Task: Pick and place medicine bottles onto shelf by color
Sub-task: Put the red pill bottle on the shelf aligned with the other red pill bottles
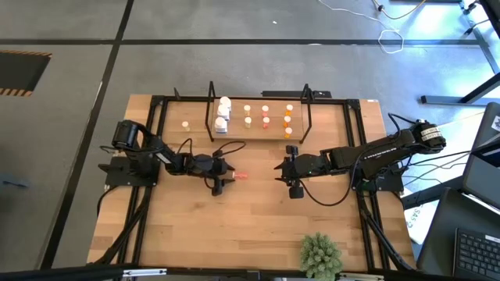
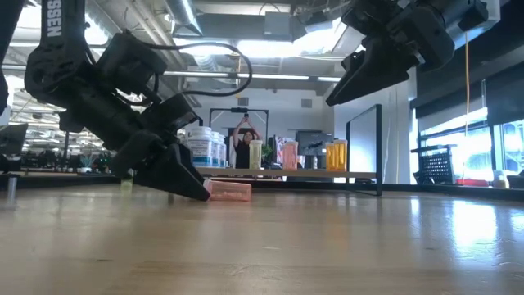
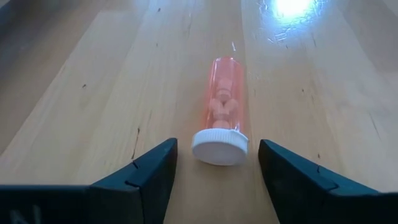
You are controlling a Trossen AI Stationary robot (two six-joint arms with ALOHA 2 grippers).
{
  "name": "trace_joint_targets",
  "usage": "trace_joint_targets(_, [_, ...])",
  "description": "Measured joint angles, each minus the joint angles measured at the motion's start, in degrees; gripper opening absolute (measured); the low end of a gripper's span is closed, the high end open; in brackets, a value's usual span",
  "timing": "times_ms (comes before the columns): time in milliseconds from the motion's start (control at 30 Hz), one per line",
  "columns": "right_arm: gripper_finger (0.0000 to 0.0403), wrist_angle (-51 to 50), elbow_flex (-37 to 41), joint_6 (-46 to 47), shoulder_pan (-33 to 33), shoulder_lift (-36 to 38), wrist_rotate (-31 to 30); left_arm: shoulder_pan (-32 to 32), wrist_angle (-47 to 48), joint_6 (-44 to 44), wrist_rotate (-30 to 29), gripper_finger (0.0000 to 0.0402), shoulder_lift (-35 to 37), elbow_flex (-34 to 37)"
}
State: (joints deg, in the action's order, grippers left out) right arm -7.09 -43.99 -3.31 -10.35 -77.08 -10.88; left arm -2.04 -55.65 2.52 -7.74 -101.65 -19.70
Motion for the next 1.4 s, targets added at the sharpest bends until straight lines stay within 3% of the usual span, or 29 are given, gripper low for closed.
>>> trace_joint_targets(533, [0.0171,-0.02,0.00,0.00,-0.02,0.00,0.00,0.00,-0.94,-1.54,1.10,0.0105,0.00,0.00])
trace_joint_targets(933, [0.0171,-0.04,0.00,0.00,0.00,0.00,-0.02,0.00,1.53,3.28,1.41,0.0095,1.51,-0.24])
trace_joint_targets(1067, [0.0171,0.04,-0.08,0.02,-0.01,-0.02,-0.02,0.00,13.52,4.93,2.80,0.0095,5.32,-3.71])
trace_joint_targets(1400, [0.0171,0.04,-0.09,0.05,-0.02,-0.02,-0.02,0.17,58.26,3.37,2.30,0.0094,14.61,-22.74])
